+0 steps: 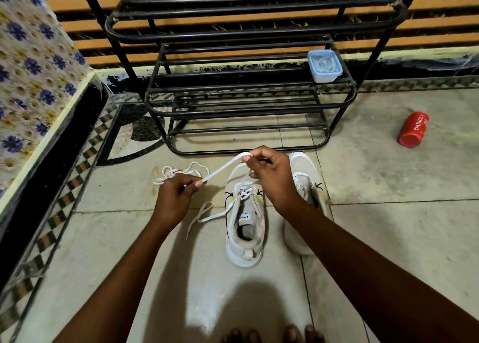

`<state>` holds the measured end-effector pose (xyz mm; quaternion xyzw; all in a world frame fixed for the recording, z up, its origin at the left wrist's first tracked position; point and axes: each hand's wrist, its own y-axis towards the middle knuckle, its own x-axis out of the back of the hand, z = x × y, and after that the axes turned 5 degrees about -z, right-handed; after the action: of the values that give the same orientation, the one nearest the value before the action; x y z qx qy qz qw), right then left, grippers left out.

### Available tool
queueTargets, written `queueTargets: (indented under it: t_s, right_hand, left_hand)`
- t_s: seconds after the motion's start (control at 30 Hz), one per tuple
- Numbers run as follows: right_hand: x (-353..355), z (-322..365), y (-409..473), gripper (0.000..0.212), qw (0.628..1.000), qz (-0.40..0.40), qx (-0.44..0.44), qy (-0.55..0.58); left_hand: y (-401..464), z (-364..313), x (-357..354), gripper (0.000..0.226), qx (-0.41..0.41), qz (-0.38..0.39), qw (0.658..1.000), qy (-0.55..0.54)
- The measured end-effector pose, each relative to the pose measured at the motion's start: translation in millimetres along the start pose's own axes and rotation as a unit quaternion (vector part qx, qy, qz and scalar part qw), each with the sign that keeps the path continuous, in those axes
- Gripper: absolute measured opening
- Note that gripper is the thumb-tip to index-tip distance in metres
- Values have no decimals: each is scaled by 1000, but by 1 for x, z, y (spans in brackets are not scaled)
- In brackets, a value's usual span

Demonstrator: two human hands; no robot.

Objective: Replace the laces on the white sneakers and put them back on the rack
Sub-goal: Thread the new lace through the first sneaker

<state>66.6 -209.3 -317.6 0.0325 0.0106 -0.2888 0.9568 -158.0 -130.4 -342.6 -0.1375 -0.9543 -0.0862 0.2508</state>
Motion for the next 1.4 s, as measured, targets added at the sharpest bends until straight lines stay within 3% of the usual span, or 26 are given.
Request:
queueTargets:
  t_s: [0.07,0.2,0.27,0.33,0.43,0.53,0.63,0.73,0.87,1.03,1.4]
  right_hand:
    - [2,-4,2,16,999,-26,12,-20]
    - [3,-9,6,25,998,-52,9,-47]
    - [3,-9,4,19,998,-43,-19,-34]
    - [4,-8,1,9,998,-36,-34,-38]
    - [10,-16,-5,33,987,-53,-39,-144]
    - [20,-23,-18,35,973,-44,-45,-224]
    - [25,-28,-34,33,961,17,0,-277]
    - [25,-35,-47,35,947,34,31,-318]
    - [28,-42,-54,21,961,-19,5,-275]
    - [27,-48,-63,20,973,-85,-28,-215]
    - [30,-53,-63,25,980,-93,-94,-147]
  left_hand:
    - [-3,19,4,43,30,-3,999,31]
    - [-9,35,7,11,75,-33,992,96]
    - [-10,36,2,9,78,-40,991,103]
    - [-11,31,-4,8,101,-38,992,59]
    - [-11,16,-16,15,122,-19,992,-20]
    - [-13,-13,-31,8,148,4,982,-119]
    - [-17,-37,-45,11,165,34,967,-190]
    - [-21,-47,-59,19,174,58,964,-193]
    - [-27,-48,-76,15,170,42,974,-141]
    - [-39,-50,-94,16,189,22,973,-133]
    - [-42,-55,-111,18,261,-79,935,-228]
